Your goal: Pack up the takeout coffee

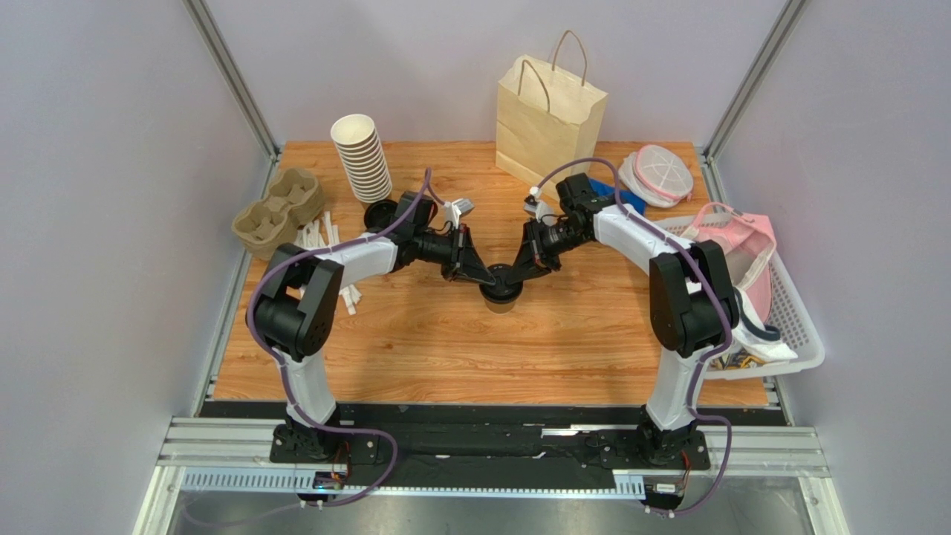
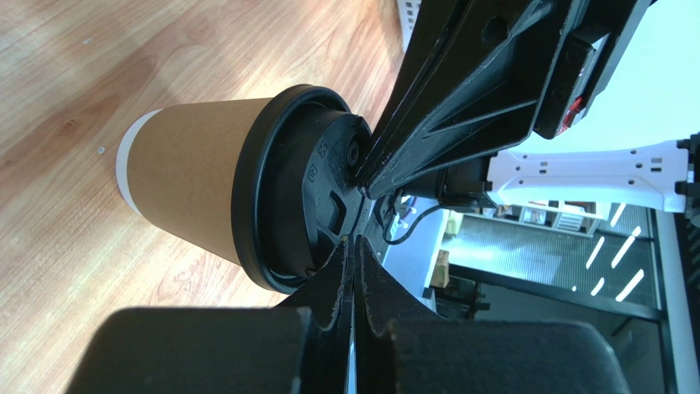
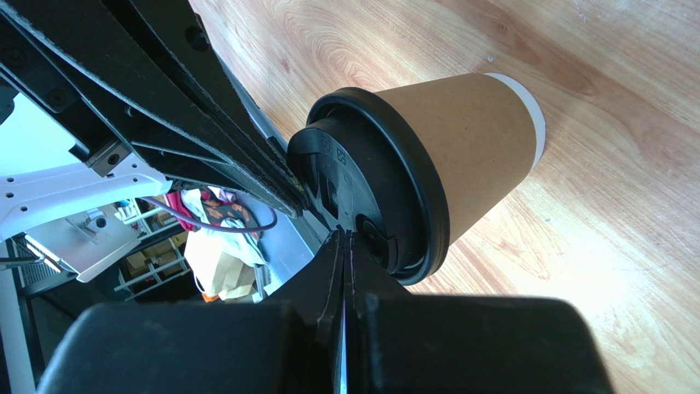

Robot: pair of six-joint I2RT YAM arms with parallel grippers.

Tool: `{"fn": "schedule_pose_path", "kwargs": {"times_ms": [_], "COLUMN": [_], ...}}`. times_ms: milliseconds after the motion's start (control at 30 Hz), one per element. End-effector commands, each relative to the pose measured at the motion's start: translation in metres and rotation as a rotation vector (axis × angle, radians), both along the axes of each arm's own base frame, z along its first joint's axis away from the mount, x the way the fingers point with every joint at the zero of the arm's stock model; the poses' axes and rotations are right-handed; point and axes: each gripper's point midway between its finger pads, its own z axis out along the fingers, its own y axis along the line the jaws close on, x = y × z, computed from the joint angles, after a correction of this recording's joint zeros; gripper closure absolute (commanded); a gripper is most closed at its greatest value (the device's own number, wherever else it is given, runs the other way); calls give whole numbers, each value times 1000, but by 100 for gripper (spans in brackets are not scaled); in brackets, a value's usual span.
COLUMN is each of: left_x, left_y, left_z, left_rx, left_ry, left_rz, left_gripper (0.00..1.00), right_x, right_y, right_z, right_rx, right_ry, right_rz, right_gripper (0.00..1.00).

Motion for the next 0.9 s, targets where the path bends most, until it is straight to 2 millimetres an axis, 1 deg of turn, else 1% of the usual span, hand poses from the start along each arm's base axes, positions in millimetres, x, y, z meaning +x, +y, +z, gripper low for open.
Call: {"fn": "schedule_pose_path", "kwargs": {"times_ms": [0, 100, 133, 300, 533, 633, 700, 767, 800, 833, 867], "left_x": [-1, -4, -6, -9, -10, -8, -4, 5, 14, 19, 23], "left_y": [17, 23, 26, 38, 42, 42, 37, 31, 27, 25, 25], "left_z": [-58, -72, -79, -100, -116, -119, -110, -86, -69, -42, -26], "left_rx": [136, 155, 166, 198, 223, 227, 201, 150, 126, 100, 93], "left_ry": [52, 74, 89, 124, 145, 148, 122, 62, 13, -50, -90], "left_rz": [44, 46, 50, 67, 75, 74, 63, 55, 56, 55, 60], "left_gripper": [100, 100, 100, 100, 100, 100, 100, 100, 100, 100, 99], "right_x": [8, 8, 8, 6, 5, 4, 4, 4, 4, 4, 4], "right_y": [-16, -18, -20, -23, -26, -27, -28, -28, -28, -28, -28], "right_z": [-44, -51, -53, -61, -69, -72, -72, -71, -70, -70, -70], "right_rx": [-171, -194, -200, -222, -235, -241, -240, -238, -236, -232, -233], "right_ry": [-7, 1, 5, 17, 34, 39, 40, 36, 36, 34, 37], "right_rz": [-27, -26, -29, -24, -19, -16, -15, -14, -15, -13, -14], "right_gripper": [100, 100, 100, 100, 100, 100, 100, 100, 100, 100, 100]}}
